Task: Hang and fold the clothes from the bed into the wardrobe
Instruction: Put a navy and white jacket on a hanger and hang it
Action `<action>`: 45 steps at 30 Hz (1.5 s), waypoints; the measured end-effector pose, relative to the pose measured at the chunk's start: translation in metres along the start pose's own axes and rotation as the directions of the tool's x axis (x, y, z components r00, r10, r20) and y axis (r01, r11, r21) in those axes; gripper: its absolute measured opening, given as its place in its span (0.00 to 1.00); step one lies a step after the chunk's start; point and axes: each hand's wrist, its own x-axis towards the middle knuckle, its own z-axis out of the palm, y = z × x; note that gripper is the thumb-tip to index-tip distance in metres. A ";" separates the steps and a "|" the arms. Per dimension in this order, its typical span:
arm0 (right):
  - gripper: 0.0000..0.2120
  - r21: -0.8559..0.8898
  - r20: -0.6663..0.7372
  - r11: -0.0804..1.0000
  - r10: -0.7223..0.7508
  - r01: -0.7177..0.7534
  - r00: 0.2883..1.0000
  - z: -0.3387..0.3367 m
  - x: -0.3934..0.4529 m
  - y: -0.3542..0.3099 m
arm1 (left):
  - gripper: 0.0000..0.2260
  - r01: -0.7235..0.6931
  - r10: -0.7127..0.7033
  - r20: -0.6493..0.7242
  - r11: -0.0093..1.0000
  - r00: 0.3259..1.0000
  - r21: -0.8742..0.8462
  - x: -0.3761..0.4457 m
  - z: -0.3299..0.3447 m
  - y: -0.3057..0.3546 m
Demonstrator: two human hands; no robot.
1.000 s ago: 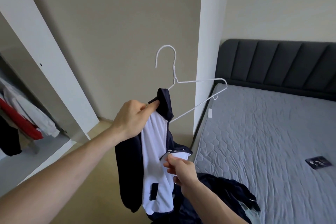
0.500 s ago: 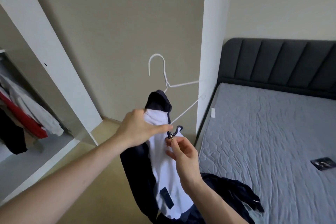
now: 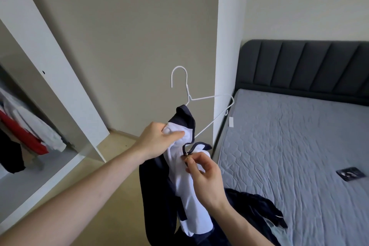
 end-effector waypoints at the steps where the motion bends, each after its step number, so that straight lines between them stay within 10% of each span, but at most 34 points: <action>1: 0.08 -0.018 0.005 0.999 -0.032 0.032 0.999 -0.002 -0.001 -0.001 | 0.20 0.002 -0.002 0.040 1.000 0.999 0.015 -0.001 0.002 0.000; 9: 0.10 -0.150 0.085 0.957 -0.236 0.246 0.968 -0.009 0.001 -0.010 | 0.23 0.142 -0.149 0.222 0.989 0.964 0.044 -0.003 0.007 -0.003; 16: 0.09 0.035 0.063 0.940 0.338 -0.341 0.939 -0.002 -0.004 0.024 | 0.15 -0.108 0.089 -0.129 0.983 0.988 -0.151 -0.013 0.012 0.008; 24: 0.21 0.055 0.010 0.906 0.420 -0.420 0.907 -0.013 -0.005 0.041 | 0.18 -0.265 0.257 -0.131 0.963 0.958 -0.055 -0.017 -0.006 0.009; 29: 0.34 0.212 -0.198 0.674 0.739 -0.708 0.644 -0.041 0.010 0.068 | 0.14 -0.179 0.177 -0.046 0.983 0.983 -0.032 -0.021 -0.019 0.009; 35: 0.36 0.141 0.126 0.413 0.894 -0.900 0.431 -0.034 0.053 0.082 | 0.08 -0.141 0.142 0.082 0.990 0.986 -0.021 -0.027 -0.024 0.013; 39: 0.13 0.053 0.090 0.523 0.846 -0.851 0.525 -0.029 0.064 0.093 | 0.18 -0.198 0.199 0.112 0.980 0.974 -0.020 -0.034 -0.034 0.013; 43: 0.02 0.276 -0.266 0.709 0.705 -0.649 0.657 -0.064 0.079 0.087 | 0.13 -0.139 0.140 -0.005 0.984 0.990 0.107 -0.027 -0.065 -0.015; 45: 0.09 0.267 -0.348 0.769 0.639 -0.581 0.686 -0.090 0.092 0.077 | 0.25 -0.117 0.127 -0.057 0.981 0.990 0.156 -0.027 -0.083 -0.031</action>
